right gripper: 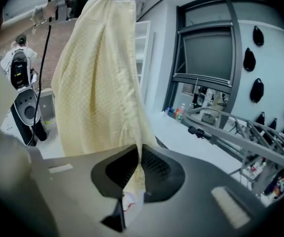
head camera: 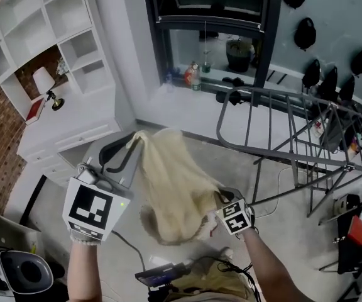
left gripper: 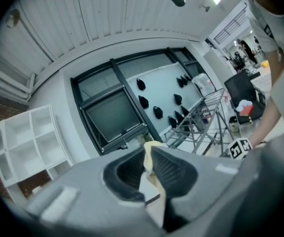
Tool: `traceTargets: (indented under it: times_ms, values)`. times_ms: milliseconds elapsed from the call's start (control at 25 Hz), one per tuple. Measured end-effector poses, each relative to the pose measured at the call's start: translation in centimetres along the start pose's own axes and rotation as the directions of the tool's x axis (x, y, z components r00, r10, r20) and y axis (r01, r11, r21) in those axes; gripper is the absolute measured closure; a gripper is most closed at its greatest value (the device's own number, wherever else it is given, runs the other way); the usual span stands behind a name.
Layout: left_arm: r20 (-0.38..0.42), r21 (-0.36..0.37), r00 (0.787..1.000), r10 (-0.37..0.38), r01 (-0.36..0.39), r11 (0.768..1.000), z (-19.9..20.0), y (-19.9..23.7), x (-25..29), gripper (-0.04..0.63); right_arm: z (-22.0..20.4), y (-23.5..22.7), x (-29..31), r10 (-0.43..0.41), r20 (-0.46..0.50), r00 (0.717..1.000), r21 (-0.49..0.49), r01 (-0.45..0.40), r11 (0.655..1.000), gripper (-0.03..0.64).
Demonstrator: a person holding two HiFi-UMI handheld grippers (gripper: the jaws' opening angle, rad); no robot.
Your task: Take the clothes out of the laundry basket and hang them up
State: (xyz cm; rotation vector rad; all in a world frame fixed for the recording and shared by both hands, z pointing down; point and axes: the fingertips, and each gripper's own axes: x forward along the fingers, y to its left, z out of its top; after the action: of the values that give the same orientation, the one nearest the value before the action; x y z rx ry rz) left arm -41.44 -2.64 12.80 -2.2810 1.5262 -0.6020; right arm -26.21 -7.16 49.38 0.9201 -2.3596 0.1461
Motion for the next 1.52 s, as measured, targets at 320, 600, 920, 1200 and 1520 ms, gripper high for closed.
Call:
traceTargets:
  times_ms: [320, 600, 920, 1200, 1520]
  values:
    - [0.041, 0.026, 0.995, -0.088, 0.087, 0.996, 0.7, -4.6, 6.7, 0.565, -3.8, -12.8, -11.3, -0.25, -0.032, 0.968, 0.018, 0.251, 0.968, 0.594]
    - [0.067, 0.02, 0.988, -0.139, 0.138, 0.99, 2.0, -8.8, 12.3, 0.565, -5.5, -20.2, -19.2, -0.4, -0.027, 0.916, 0.024, 0.401, 0.916, 0.594]
    - [0.074, 0.018, 0.989, -0.125, 0.124, 0.992, 4.1, -11.7, 17.9, 0.565, -3.0, -29.3, -27.3, -0.548, 0.065, 0.834, 0.025, 0.547, 0.837, 0.595]
    - [0.056, 0.031, 0.991, -0.121, 0.119, 0.992, 5.3, -14.8, 23.0, 0.565, -2.1, -36.0, -31.4, -0.593, 0.099, 0.799, -0.061, 0.6, 0.798, 0.595]
    - [0.036, 0.008, 0.989, -0.145, 0.144, 0.989, 6.1, -16.7, 30.4, 0.565, -1.8, -42.9, -32.8, -0.646, 0.084, 0.759, -0.065, 0.651, 0.756, 0.594]
